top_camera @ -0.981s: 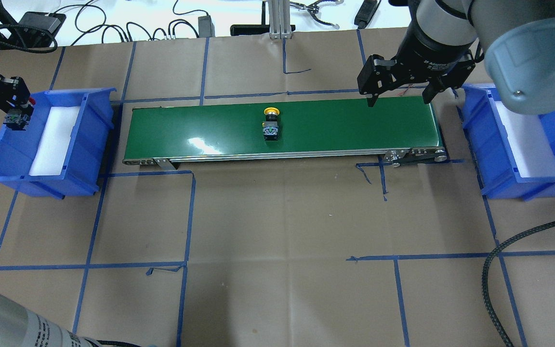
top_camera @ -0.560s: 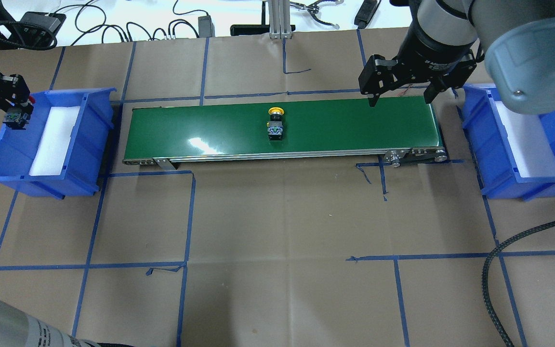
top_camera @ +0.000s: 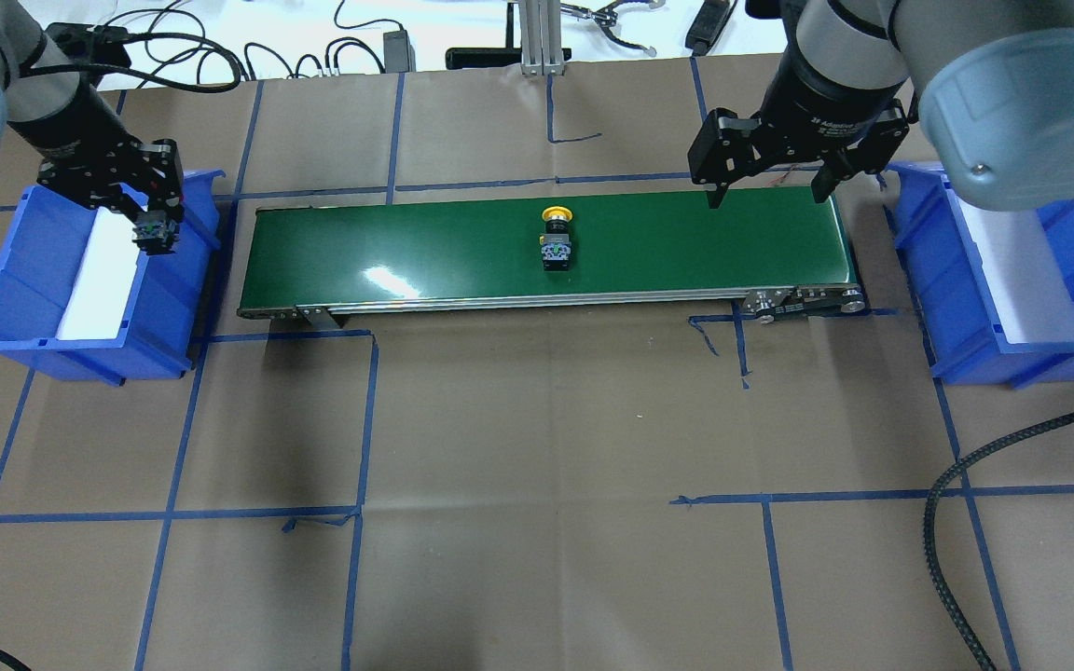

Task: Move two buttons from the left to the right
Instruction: 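Lift the red button and carry it onto the conveyor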

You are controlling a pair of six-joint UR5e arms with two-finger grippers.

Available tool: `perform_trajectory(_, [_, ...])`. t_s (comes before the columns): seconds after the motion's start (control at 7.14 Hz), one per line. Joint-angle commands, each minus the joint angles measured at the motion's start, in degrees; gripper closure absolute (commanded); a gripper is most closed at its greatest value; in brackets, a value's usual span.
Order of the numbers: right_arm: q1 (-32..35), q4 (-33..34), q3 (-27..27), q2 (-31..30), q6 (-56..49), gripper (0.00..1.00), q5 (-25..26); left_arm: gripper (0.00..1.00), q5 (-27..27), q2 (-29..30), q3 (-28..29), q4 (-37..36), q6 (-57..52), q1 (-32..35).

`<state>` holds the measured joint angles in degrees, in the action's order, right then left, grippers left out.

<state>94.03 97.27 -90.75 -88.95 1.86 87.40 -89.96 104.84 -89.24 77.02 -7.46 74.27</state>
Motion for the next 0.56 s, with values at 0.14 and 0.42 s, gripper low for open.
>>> perform_trajectory(0.14, [0.0, 1.3, 0.4, 1.1, 0.3, 0.0, -0.1, 0.87, -0.2, 0.8, -6.6, -12.6, 10.4, 8.9])
perform_trajectory(0.42, [0.0, 3.2, 0.4, 2.5, 0.4, 0.0, -0.3, 0.87, -0.2, 3.8, -11.3, -23.0, 12.0, 10.0])
